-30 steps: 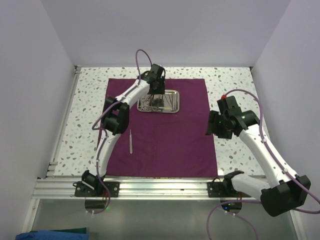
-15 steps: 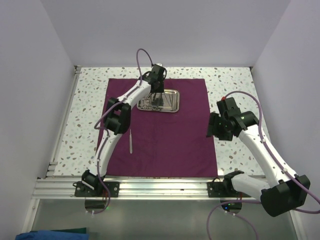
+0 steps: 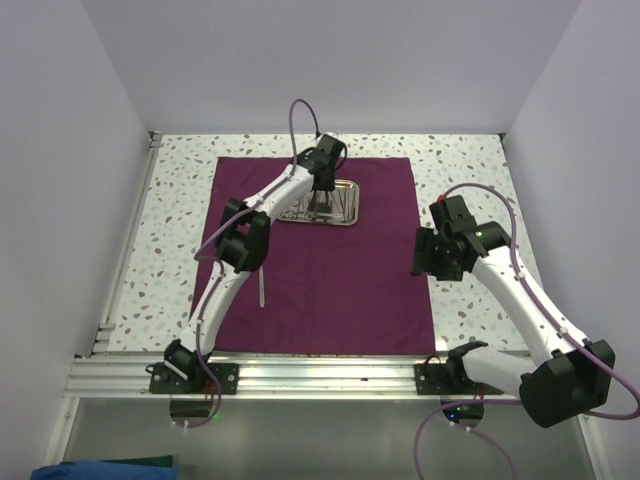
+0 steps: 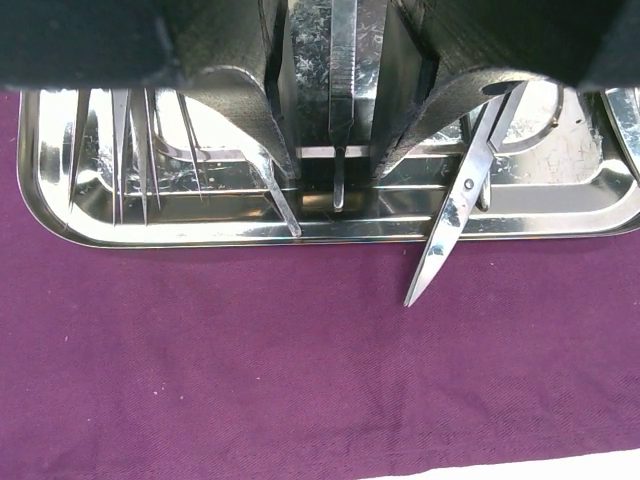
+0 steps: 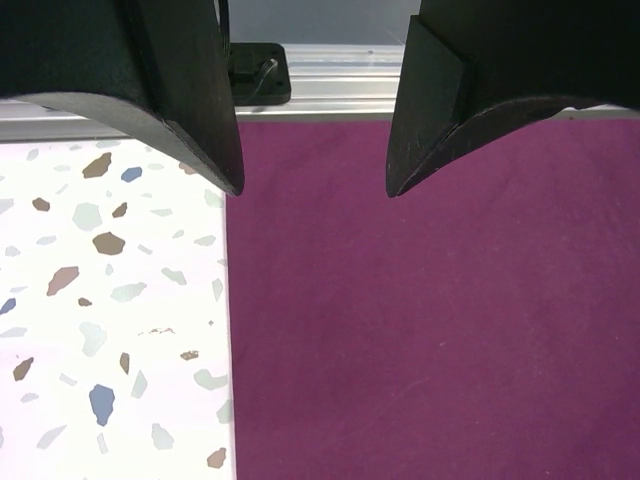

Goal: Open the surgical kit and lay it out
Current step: Pick up the medical item from the container.

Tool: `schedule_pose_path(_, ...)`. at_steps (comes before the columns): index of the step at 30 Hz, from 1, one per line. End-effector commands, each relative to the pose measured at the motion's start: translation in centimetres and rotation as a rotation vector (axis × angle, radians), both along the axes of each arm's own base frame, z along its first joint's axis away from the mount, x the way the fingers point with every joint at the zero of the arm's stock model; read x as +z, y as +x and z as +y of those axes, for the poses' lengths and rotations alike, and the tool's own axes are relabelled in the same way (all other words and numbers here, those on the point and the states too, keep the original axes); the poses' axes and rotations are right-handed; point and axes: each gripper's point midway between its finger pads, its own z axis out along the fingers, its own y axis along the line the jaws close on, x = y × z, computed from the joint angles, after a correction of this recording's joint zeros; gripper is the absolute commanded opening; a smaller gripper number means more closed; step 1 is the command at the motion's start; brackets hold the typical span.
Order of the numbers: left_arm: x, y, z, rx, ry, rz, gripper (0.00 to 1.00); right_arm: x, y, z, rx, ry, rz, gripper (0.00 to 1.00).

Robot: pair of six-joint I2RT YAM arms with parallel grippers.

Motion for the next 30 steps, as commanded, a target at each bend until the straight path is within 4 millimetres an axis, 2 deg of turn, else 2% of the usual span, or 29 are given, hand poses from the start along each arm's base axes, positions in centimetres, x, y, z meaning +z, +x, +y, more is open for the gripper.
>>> schedule_pose_path(1,-9.5,-8.1,4.6,-0.01,0.213,0.377,0.38,0.1,1.0,0.5,0.04,0.011,-0.035,0.63)
schedule_pose_path(5,-9.7,-8.1,5.4,0.014,0.221,0.407,0.37,-0.2,1.1,0.7,0.059,0.016,-0.033,0.63)
schedule_pose_path(6,-10.7,-8.8,6.3,0.022,0.236,0.457,0.37,-0.2,1.2,0.7,0.062,0.014,-0.033,0.63)
schedule_pose_path(8,-11.2,-9.0,6.9,0.027,0.228,0.495,0.34,-0.3,1.2,0.6,0.072,0.007,-0.039,0.63)
schedule_pose_path(9,-12.2,-10.1,7.3,0.027,0.232,0.553,0.33,-0.3,1.2,0.6,0.076,0.006,-0.041,0.63)
schedule_pose_path(12,-13.3,-11.6,8.5,0.028,0.271,0.624,0.28,-0.6,1.4,0.5,0.085,0.0,-0.043,0.63)
schedule_pose_path(22,-12.7,-13.0,10.7,0.012,0.375,0.652,0.28,-0.6,2.5,1.0,0.096,0.025,-0.06,0.63)
schedule_pose_path(25,-13.0,-13.9,11.5,0.006,0.417,0.674,0.25,-0.8,2.8,1.2,0.097,0.034,-0.064,0.63)
schedule_pose_path(30,-13.4,-14.5,10.7,-0.019,0.429,0.678,0.12,-1.0,2.6,1.2,0.102,0.036,-0.055,0.63)
